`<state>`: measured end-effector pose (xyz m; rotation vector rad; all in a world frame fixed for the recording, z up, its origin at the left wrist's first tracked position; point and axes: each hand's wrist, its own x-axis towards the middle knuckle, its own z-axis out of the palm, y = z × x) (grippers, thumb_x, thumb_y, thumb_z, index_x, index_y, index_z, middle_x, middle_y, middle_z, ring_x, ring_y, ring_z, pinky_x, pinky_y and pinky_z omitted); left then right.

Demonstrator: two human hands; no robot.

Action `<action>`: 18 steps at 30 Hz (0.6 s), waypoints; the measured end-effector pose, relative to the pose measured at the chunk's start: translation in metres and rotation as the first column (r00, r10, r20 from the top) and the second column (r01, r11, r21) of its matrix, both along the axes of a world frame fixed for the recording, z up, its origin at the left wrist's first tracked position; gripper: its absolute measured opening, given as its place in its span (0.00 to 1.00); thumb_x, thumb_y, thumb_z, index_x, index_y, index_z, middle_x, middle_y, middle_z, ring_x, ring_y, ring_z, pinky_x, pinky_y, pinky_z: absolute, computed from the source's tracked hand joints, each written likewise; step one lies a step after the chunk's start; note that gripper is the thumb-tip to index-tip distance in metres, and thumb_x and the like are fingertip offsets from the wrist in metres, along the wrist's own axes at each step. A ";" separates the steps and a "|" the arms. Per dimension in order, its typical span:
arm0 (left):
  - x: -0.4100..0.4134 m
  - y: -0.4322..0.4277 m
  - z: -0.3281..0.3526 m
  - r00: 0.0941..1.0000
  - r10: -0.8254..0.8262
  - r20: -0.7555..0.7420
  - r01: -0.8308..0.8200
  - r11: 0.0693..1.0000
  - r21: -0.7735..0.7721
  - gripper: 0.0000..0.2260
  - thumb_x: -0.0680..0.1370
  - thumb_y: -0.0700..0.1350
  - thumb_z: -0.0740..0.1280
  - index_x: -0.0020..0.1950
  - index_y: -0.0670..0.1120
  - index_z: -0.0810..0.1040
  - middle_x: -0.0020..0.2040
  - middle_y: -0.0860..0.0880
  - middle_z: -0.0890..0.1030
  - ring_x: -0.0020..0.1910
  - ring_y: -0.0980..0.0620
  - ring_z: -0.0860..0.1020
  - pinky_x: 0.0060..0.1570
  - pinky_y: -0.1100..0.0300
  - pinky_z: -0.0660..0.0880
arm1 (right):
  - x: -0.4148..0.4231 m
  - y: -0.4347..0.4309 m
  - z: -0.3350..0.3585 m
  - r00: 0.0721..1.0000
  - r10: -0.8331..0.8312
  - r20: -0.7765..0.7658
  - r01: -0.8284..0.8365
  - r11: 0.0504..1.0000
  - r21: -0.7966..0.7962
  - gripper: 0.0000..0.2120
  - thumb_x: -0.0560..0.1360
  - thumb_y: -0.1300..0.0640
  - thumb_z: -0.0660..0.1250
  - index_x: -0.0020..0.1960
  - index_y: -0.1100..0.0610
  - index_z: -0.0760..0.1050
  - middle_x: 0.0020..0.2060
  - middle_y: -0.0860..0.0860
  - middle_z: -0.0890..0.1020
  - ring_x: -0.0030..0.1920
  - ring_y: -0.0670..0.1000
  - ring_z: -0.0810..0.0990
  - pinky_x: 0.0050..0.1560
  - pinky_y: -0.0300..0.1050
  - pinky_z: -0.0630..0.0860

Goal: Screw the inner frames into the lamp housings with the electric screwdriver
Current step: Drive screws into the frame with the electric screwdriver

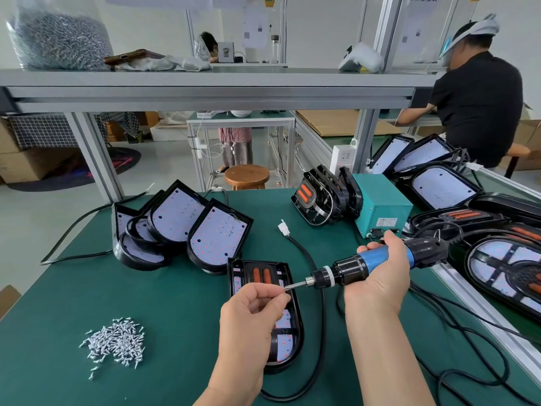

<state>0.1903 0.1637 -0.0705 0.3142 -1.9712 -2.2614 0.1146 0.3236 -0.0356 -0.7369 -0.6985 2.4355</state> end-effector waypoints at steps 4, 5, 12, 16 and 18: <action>-0.002 -0.001 0.001 1.000 -0.009 -0.004 0.010 0.997 0.082 0.08 0.76 0.35 0.73 0.42 0.47 0.86 0.41 0.37 0.85 0.37 0.47 0.78 0.46 0.52 0.77 | 0.001 0.000 -0.001 1.000 0.004 -0.001 -0.004 1.000 0.023 0.10 0.75 0.54 0.73 0.52 0.55 0.73 0.29 0.45 0.78 0.30 0.47 0.79 0.35 0.40 0.78; -0.003 -0.002 0.001 1.000 -0.010 -0.008 0.011 0.996 0.089 0.08 0.76 0.34 0.73 0.42 0.47 0.86 0.41 0.37 0.85 0.37 0.47 0.78 0.45 0.53 0.77 | 0.001 0.000 -0.001 1.000 0.007 -0.001 -0.007 1.000 0.026 0.10 0.75 0.54 0.73 0.51 0.55 0.73 0.28 0.45 0.78 0.30 0.47 0.79 0.35 0.40 0.78; -0.003 -0.002 0.001 1.000 0.001 -0.031 -0.001 1.000 0.025 0.10 0.76 0.35 0.73 0.42 0.50 0.85 0.39 0.40 0.85 0.36 0.48 0.79 0.43 0.56 0.77 | 0.002 -0.002 -0.002 1.000 0.006 -0.008 -0.006 1.000 0.030 0.11 0.75 0.55 0.73 0.53 0.55 0.73 0.28 0.45 0.77 0.29 0.47 0.79 0.32 0.38 0.77; -0.004 0.000 0.000 0.999 0.018 -0.045 -0.019 0.999 -0.029 0.11 0.76 0.35 0.73 0.42 0.51 0.85 0.40 0.40 0.85 0.38 0.48 0.79 0.47 0.49 0.79 | 0.001 -0.002 -0.001 1.000 0.007 -0.007 -0.007 1.000 0.022 0.12 0.75 0.55 0.73 0.53 0.56 0.73 0.29 0.46 0.78 0.29 0.47 0.79 0.33 0.39 0.78; -0.003 0.000 -0.001 0.999 0.029 -0.046 -0.031 0.999 -0.034 0.11 0.76 0.35 0.73 0.41 0.51 0.85 0.40 0.40 0.85 0.38 0.48 0.79 0.50 0.45 0.80 | 0.000 -0.002 -0.001 1.000 0.003 -0.004 -0.003 1.000 0.021 0.11 0.75 0.56 0.73 0.53 0.56 0.73 0.29 0.46 0.78 0.28 0.47 0.79 0.32 0.39 0.78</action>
